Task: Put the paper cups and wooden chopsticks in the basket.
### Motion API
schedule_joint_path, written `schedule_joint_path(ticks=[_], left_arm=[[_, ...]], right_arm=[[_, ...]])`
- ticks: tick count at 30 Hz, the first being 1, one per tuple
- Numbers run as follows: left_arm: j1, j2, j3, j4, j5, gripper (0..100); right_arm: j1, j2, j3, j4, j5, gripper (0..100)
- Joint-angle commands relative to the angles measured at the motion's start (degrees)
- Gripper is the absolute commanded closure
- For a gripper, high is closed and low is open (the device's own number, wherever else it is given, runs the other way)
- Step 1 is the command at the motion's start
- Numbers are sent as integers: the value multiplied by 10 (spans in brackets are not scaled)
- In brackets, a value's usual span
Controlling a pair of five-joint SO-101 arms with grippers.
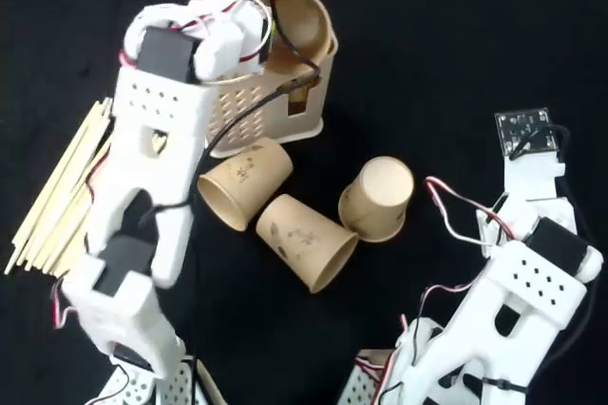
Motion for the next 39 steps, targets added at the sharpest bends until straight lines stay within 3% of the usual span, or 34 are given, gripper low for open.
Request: schedule_joint_path(ticks=[1, 10, 15, 25, 31, 36, 39], left_arm=[[1, 27, -68, 22, 47, 805], [6, 35, -228, 73, 76, 769], [2, 69, -196, 27, 143, 769], [-34, 117, -189, -38, 156, 770], [-50, 116, -200, -83, 224, 770], [-53, 115, -233, -26, 222, 770], [-58, 92, -313, 87, 143, 770]], right_arm=[[5, -15, -1, -4, 2, 779], [6, -16, 16, -4, 4, 779], [5, -17, 16, -4, 4, 779], [6, -17, 22, -4, 4, 779], [5, -19, 42, -8, 4, 779], [4, -21, 21, -4, 0, 781], [-9, -21, -26, 4, 6, 783]])
